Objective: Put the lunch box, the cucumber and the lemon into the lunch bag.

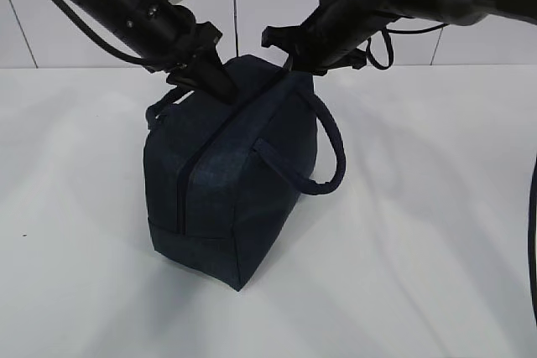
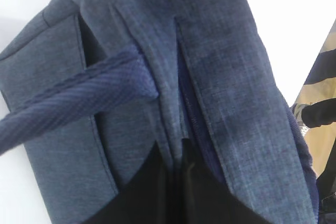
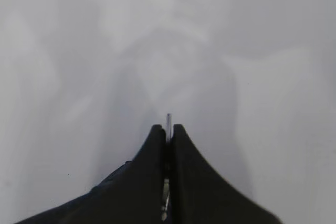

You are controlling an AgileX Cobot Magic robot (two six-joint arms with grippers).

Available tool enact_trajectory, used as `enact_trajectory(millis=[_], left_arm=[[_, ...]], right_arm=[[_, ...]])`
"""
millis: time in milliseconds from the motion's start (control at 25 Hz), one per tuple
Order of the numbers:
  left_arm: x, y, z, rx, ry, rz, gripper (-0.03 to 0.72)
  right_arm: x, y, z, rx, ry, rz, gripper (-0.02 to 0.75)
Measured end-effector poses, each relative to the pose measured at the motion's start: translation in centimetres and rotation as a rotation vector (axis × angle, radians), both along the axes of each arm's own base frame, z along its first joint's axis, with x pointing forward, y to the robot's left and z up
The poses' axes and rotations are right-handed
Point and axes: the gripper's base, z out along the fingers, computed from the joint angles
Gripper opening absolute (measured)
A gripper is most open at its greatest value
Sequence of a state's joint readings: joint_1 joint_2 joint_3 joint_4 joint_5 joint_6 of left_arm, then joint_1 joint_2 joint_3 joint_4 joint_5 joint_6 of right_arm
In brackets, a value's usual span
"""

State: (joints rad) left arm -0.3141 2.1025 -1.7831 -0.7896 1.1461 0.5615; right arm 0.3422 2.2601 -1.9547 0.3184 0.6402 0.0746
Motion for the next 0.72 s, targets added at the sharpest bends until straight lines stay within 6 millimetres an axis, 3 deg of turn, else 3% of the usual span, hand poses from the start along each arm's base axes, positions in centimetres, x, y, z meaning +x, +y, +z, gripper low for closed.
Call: enact_trajectory(millis=[240, 480, 720], left_arm=[[-0.2, 0.0, 0.5, 0.006, 0.006, -0.033, -0.008], [-0.1, 0.1, 0.4, 0.021, 0.002, -0.036, -0.008], [-0.1, 0.2, 0.4, 0.034, -0.003, -0.038, -0.009]], right_arm=[[0.1, 0.0, -0.4, -0.014, 0.002, 0.004, 0.0], [0.5, -0.7, -2.2, -0.034, 0.056, -0.002, 0.0], [0.6, -0.8, -2.1, -0.026, 0.058, -0.006, 0.0]])
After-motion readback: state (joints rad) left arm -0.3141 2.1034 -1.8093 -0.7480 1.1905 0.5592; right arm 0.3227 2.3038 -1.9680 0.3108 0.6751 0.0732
